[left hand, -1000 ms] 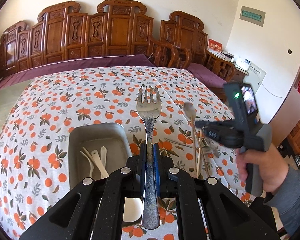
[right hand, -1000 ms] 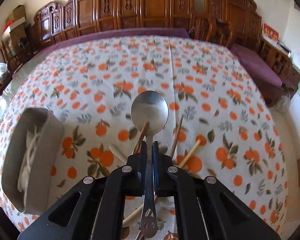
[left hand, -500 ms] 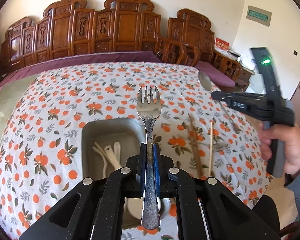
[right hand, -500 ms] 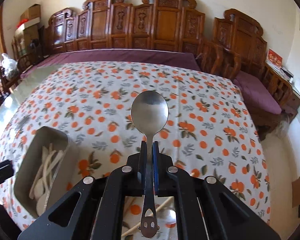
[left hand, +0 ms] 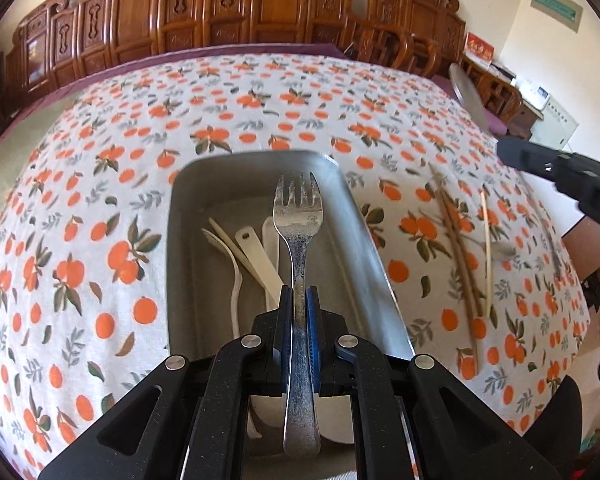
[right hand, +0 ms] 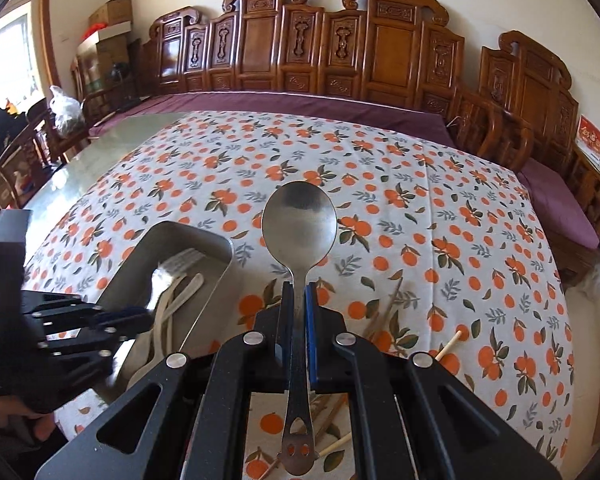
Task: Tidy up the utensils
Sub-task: 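Lower the metal fork into the grey tray with the left gripper while the right gripper lifts the spoon, then lower the metal spoon into the grey tray and open the right gripper, then grasp a wooden chopstick with the right gripper while the left gripper approaches the chopsticks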
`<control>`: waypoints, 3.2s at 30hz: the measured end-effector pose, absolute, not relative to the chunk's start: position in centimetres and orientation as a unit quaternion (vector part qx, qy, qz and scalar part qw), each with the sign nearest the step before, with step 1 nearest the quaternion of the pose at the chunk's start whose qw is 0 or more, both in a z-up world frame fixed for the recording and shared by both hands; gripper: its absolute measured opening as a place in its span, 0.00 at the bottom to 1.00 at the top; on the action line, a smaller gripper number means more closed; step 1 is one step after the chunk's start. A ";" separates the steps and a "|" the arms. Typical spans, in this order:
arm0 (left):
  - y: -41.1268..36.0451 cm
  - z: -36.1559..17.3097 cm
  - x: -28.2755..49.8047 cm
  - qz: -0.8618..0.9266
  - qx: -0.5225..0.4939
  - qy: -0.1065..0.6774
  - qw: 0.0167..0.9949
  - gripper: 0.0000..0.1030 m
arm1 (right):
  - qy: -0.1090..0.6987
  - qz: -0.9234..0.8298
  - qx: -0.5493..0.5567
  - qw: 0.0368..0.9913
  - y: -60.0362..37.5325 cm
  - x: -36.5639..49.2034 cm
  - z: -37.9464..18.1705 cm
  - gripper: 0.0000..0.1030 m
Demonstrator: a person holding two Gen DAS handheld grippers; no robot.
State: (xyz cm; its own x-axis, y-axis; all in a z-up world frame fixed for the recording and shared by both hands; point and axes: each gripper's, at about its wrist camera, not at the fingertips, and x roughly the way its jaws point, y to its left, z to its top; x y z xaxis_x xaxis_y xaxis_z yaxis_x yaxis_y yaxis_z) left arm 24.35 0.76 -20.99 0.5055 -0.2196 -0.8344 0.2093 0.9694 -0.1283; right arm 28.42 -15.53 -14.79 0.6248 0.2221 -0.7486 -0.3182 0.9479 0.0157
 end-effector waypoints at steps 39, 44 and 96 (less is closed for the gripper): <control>5.1 -15.4 24.0 -0.098 -0.025 0.428 0.898 0.07 | 0.432 0.217 -0.039 0.875 -9.7 27.1 -16.5 0.07; 6.4 -14.8 23.7 -0.084 -0.017 0.420 0.903 0.08 | 0.439 0.233 -0.032 0.867 -7.2 27.6 -17.4 0.07; 3.7 -15.4 24.0 -0.096 0.000 0.416 0.904 0.73 | 0.418 0.166 -0.046 0.892 -16.3 27.2 -18.1 0.08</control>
State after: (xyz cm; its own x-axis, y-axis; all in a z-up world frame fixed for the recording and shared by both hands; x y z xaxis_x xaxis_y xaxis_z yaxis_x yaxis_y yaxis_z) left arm 24.02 3.73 -15.42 0.6350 -0.1725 -0.7530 0.1729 0.9818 -0.0791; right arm 27.17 -16.30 -18.13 0.5953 0.2580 -0.7610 -0.3345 0.9406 0.0572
